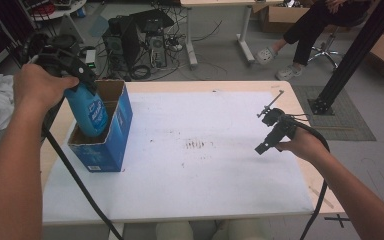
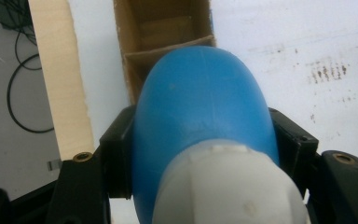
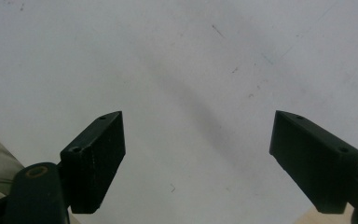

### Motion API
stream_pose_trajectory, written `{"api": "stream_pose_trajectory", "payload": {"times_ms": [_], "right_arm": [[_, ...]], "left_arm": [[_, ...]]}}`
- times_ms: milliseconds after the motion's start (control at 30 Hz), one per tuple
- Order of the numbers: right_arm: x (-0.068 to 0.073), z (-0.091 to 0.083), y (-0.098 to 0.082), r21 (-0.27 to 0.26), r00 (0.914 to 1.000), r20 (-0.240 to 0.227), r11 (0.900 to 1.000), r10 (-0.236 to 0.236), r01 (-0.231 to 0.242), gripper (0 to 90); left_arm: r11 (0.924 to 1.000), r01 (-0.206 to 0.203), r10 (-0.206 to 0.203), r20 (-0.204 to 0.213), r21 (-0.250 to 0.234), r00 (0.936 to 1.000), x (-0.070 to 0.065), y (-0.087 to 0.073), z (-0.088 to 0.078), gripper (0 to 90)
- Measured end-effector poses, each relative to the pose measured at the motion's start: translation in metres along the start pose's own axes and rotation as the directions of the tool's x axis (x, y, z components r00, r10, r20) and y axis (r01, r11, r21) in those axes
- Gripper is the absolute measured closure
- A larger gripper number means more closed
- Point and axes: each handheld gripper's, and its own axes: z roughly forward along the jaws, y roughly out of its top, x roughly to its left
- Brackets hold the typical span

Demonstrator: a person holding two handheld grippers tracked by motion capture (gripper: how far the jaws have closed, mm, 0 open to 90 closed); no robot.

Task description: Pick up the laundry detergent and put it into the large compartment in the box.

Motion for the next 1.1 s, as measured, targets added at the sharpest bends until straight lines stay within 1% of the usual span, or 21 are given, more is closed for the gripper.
{"api": "stream_pose_trajectory", "payload": {"times_ms": [133, 200, 333, 467, 667, 867, 1000, 1033, 1100], "right_arm": [[0.0, 0.001, 0.001, 0.003, 1.0, -0.001, 1.0, -0.002, 0.002, 18.0], [-0.001, 0.002, 0.0, 0.002, 1.0, -0.004, 1.0, 0.004, -0.004, 18.0], [-0.002, 0.003, -0.001, 0.002, 1.0, -0.003, 1.0, 0.008, -0.008, 18.0], [-0.002, 0.005, -0.002, 0.003, 0.9999, -0.006, 1.0, 0.008, -0.008, 18.1], [-0.003, 0.007, -0.002, 0.01, 0.9999, -0.007, 1.0, 0.012, -0.012, 18.0], [-0.002, 0.009, -0.002, 0.016, 0.9999, -0.007, 1.0, 0.008, -0.008, 18.0], [-0.002, 0.011, -0.001, 0.018, 0.9998, -0.009, 1.0, 0.016, -0.016, 18.0], [-0.002, 0.011, -0.001, 0.02, 0.9999, -0.009, 1.0, 0.012, -0.012, 18.1], [-0.003, 0.011, -0.001, 0.02, 0.9999, -0.011, 1.0, 0.013, -0.012, 18.1]], "left_arm": [[0.9999, 0.011, -0.011, -0.003, 0.006, 0.9999, 0.002, -0.001, 0.012, 38.1], [0.9998, 0.018, -0.018, -0.001, 0.004, 0.9998, 0.004, -0.002, 0.018, 38.1], [0.9998, 0.021, -0.021, -0.006, 0.001, 0.9998, 0.004, -0.004, 0.031, 38.1], [0.9997, 0.023, -0.023, -0.006, 0.007, 0.9997, 0.004, -0.008, 0.052, 38.1], [0.9993, 0.031, -0.031, -0.004, 0.019, 0.9995, 0.005, -0.014, 0.075, 38.1], [0.9979, 0.058, -0.058, 0.002, 0.029, 0.9983, 0.009, -0.02, 0.098, 38.1], [0.9974, 0.064, -0.064, 0.01, 0.033, 0.9979, 0.012, -0.024, 0.106, 38.1], [0.9972, 0.069, -0.069, 0.011, 0.029, 0.9975, 0.013, -0.025, 0.109, 38.1], [0.9968, 0.07, -0.071, 0.011, 0.038, 0.9974, 0.014, -0.026, 0.113, 38.1]]}}
